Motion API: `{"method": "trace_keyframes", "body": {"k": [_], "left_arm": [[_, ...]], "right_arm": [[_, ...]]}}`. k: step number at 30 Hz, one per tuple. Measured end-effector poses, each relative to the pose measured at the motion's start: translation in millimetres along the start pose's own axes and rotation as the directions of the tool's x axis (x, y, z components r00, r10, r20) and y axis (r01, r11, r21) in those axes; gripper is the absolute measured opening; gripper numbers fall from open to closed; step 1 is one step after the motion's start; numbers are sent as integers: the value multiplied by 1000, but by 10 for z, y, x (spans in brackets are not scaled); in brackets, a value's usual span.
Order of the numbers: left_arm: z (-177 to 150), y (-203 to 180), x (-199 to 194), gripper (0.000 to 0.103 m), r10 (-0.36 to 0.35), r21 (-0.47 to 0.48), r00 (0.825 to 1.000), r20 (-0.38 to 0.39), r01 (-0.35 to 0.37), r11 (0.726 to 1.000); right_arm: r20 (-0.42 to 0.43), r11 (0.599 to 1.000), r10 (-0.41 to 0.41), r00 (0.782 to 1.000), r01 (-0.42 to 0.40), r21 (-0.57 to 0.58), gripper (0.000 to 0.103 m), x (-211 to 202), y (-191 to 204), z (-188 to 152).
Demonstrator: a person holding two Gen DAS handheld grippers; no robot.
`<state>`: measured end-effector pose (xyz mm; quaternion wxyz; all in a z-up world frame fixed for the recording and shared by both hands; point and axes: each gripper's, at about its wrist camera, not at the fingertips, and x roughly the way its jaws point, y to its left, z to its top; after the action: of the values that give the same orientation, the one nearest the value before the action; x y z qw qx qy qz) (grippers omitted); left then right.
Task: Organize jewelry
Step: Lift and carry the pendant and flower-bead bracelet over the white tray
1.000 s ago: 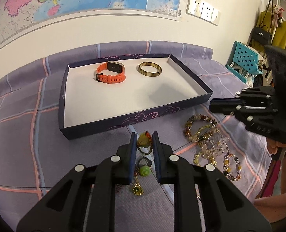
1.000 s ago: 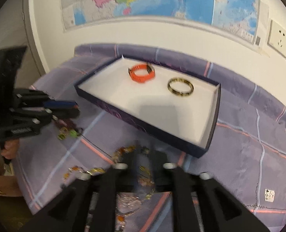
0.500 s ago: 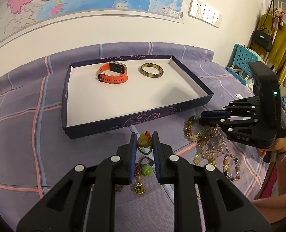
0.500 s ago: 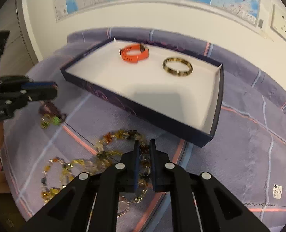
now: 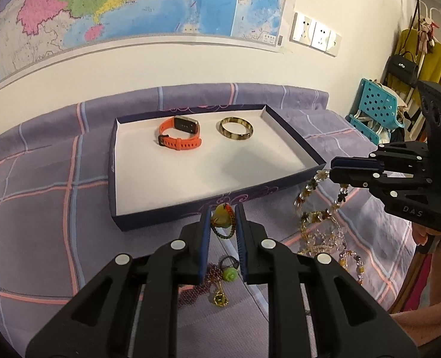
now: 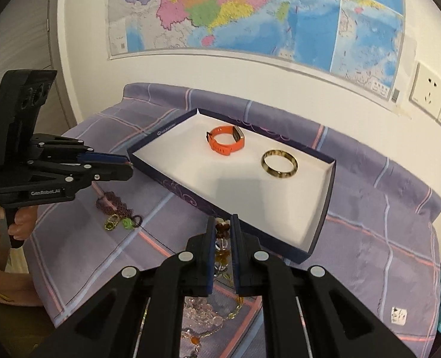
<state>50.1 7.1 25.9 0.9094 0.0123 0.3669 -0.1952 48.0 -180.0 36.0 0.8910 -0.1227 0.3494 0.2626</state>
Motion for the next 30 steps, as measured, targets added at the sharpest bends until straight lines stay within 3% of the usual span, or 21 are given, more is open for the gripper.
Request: {"method": "trace_keyframes", "body": {"k": [15,30], "left_arm": [[260,0,17,17,21,34,999,37,-23,999],[508,94,290,17,57,34,998,26,-58,998]], "right_arm": [[68,999,-41,997,42,-20,8,-136,-85,335],[70,998,-29,997,25,52,8,269,-343,656]]}}
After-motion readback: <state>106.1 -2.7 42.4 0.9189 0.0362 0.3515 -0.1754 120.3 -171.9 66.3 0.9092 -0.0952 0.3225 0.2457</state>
